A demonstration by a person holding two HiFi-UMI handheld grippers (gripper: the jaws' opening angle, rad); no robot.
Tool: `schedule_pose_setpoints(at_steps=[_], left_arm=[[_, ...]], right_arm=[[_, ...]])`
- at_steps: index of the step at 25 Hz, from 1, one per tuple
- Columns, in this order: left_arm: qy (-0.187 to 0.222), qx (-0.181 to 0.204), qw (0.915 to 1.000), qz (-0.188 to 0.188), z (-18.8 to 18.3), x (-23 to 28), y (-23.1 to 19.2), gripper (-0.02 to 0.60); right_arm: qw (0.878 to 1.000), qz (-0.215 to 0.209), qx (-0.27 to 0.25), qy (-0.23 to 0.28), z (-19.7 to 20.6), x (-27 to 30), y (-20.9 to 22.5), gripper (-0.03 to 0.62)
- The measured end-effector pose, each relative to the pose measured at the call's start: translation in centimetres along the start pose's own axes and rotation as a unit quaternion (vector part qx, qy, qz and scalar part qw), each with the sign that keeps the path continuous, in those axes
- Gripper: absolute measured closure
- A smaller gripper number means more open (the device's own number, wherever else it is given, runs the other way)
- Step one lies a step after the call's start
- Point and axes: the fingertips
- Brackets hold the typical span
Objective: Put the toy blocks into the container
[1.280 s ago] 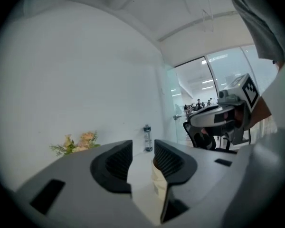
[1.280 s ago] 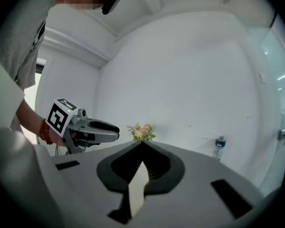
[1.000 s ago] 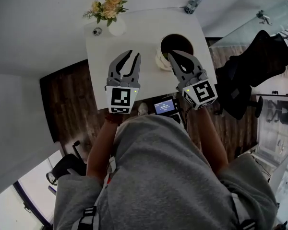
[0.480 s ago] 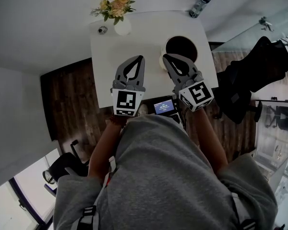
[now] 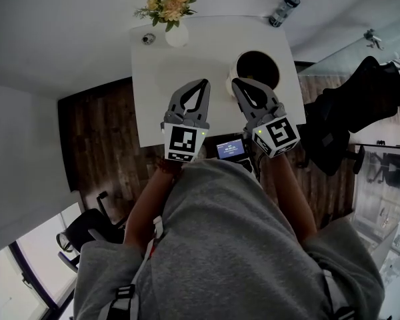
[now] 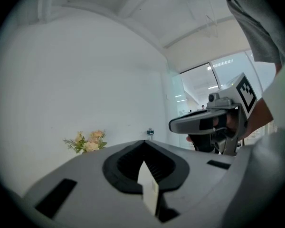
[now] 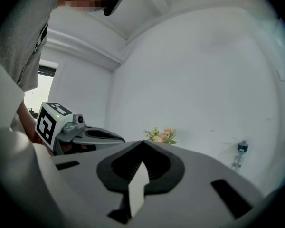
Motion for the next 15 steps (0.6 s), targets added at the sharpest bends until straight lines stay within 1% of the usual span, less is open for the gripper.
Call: schedule_pose_setpoints(at_steps=[15], left_arm=[[0.001, 0.001, 1.0000, -0.005, 0.0, -1.5, 0.3, 0.575]], right_arm=[[1.000, -0.013, 0.014, 0.007, 0.3, -0.4, -1.2, 0.591]])
Point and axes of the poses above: the fingertips, and each gripper's own axes: x forward along the fingers, y to its right, z out of its underside, and after that the axes turned 7 degrees about y, right-handed
